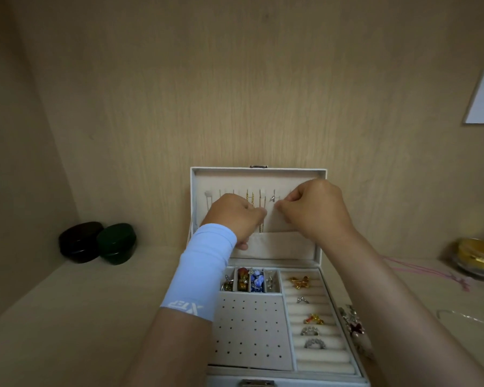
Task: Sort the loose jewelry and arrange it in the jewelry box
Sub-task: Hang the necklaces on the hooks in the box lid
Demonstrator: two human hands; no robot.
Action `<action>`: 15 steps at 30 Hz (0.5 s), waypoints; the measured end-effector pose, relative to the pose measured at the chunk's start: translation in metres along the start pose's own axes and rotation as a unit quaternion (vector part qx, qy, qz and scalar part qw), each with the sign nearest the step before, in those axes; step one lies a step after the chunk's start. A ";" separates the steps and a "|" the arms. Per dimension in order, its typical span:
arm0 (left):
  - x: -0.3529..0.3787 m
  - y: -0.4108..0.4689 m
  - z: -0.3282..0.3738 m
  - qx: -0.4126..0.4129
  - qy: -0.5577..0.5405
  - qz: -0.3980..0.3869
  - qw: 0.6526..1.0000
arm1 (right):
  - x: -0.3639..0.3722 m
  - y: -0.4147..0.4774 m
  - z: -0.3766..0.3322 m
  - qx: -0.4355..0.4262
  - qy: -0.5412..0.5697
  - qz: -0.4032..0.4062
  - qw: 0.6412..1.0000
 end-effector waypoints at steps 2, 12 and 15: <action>0.000 -0.006 0.005 0.000 -0.030 -0.071 0.997 | -0.001 -0.007 -0.002 0.044 0.033 -0.096 0.994; -0.018 -0.029 0.023 0.050 0.013 -0.225 0.973 | -0.018 -0.017 0.002 0.145 0.221 -0.262 0.928; -0.027 -0.030 0.022 0.048 0.036 -0.217 0.974 | -0.028 -0.013 0.006 0.137 0.234 -0.261 0.927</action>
Point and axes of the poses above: each hand's wrist, its own y-axis towards the middle knuckle, its own x-axis out of the palm, z = x × y, the point moved 2 cm from there along y, towards the middle knuckle, and after that the axes turned 8 degrees about z, right-handed, at the moved point
